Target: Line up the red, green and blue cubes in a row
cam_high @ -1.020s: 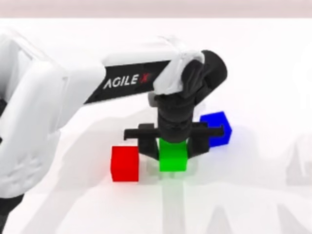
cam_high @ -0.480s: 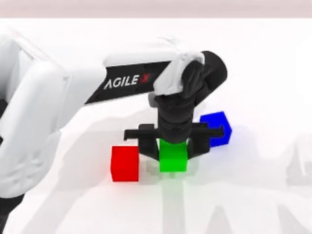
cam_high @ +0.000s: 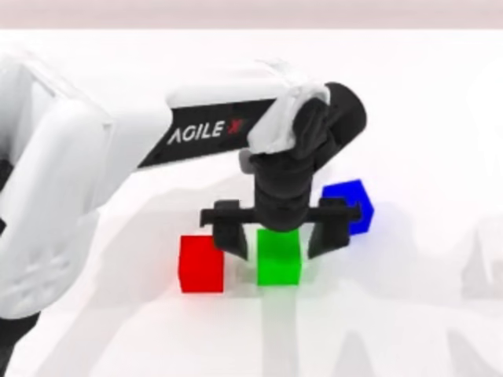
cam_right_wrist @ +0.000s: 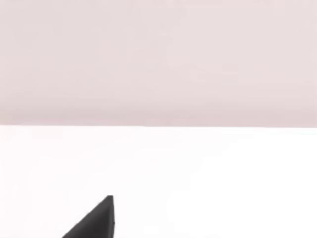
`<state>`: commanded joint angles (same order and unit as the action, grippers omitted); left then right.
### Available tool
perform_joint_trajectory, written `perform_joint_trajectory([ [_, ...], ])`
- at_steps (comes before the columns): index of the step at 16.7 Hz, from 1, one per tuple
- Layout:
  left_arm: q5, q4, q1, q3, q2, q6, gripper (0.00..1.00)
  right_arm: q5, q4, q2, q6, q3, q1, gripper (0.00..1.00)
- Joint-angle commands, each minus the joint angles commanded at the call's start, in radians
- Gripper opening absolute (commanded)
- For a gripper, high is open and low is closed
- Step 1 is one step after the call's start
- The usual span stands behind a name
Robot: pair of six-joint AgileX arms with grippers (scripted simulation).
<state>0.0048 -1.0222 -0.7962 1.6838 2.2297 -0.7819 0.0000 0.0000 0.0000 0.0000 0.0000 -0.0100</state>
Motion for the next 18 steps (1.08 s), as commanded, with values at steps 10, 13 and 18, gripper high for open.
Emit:
perform_joint_trajectory([
  [10,0.000,-0.017,0.001,0.017,-0.002,0.000,1.00,0.000,0.000,0.000,0.000,0.000,0.000,1.00],
  [13,0.000,-0.117,0.010,0.093,-0.021,-0.004,1.00,0.000,0.000,0.000,0.000,0.000,0.000,1.00],
  [18,-0.001,-0.248,0.020,0.194,-0.055,-0.002,1.00,0.000,0.000,0.000,0.000,0.000,0.000,1.00],
])
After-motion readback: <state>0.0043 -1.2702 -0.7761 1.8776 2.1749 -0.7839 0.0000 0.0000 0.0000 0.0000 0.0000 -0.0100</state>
